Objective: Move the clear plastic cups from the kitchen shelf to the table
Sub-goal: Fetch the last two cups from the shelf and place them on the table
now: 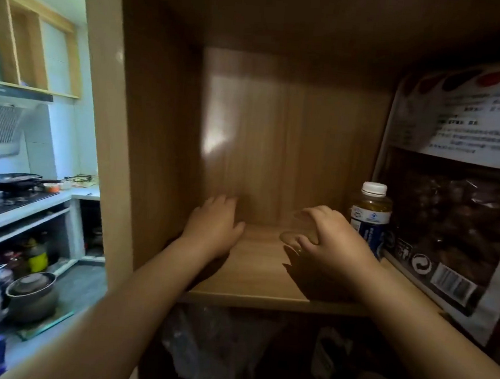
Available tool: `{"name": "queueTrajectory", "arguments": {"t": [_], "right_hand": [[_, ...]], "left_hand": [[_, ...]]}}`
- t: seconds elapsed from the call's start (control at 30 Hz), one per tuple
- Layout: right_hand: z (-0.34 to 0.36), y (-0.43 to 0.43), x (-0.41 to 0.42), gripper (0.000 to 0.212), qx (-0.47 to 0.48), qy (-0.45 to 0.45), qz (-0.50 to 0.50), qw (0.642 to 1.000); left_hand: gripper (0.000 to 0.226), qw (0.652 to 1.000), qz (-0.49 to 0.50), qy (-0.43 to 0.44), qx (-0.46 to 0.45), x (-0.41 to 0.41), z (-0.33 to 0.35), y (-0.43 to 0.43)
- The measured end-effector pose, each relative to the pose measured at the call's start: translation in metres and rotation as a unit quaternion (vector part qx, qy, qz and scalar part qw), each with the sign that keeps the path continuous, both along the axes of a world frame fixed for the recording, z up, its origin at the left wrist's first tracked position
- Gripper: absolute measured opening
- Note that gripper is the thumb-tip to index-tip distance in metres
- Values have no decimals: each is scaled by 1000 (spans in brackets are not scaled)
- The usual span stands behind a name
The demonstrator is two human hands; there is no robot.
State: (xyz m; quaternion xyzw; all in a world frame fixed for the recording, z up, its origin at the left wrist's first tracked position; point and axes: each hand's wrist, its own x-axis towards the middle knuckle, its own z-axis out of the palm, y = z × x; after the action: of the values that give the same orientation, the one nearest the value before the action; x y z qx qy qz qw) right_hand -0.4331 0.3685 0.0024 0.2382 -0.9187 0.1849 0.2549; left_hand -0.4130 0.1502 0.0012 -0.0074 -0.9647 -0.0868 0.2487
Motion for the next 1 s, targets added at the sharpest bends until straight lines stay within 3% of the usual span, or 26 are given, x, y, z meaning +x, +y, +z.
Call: {"name": "queueTrajectory", "arguments": {"t": [0.27, 0.53, 0.77, 1.0], "right_hand": [[-2, -6, -27, 42, 3, -5, -8, 1000], [-5, -7, -29, 40, 23, -4, 15, 1000], [-8, -4, -25, 26, 12, 40, 8, 999], [-2, -1, 6, 15, 17, 84, 34, 996]], "left_hand": [[50, 999, 23, -21, -16, -16, -1, 0], [14, 999, -35, 28, 13, -17, 1, 2], [24, 995, -76, 53, 42, -3, 3, 6], [18, 989, -112, 92, 34, 29, 4, 7]]}}
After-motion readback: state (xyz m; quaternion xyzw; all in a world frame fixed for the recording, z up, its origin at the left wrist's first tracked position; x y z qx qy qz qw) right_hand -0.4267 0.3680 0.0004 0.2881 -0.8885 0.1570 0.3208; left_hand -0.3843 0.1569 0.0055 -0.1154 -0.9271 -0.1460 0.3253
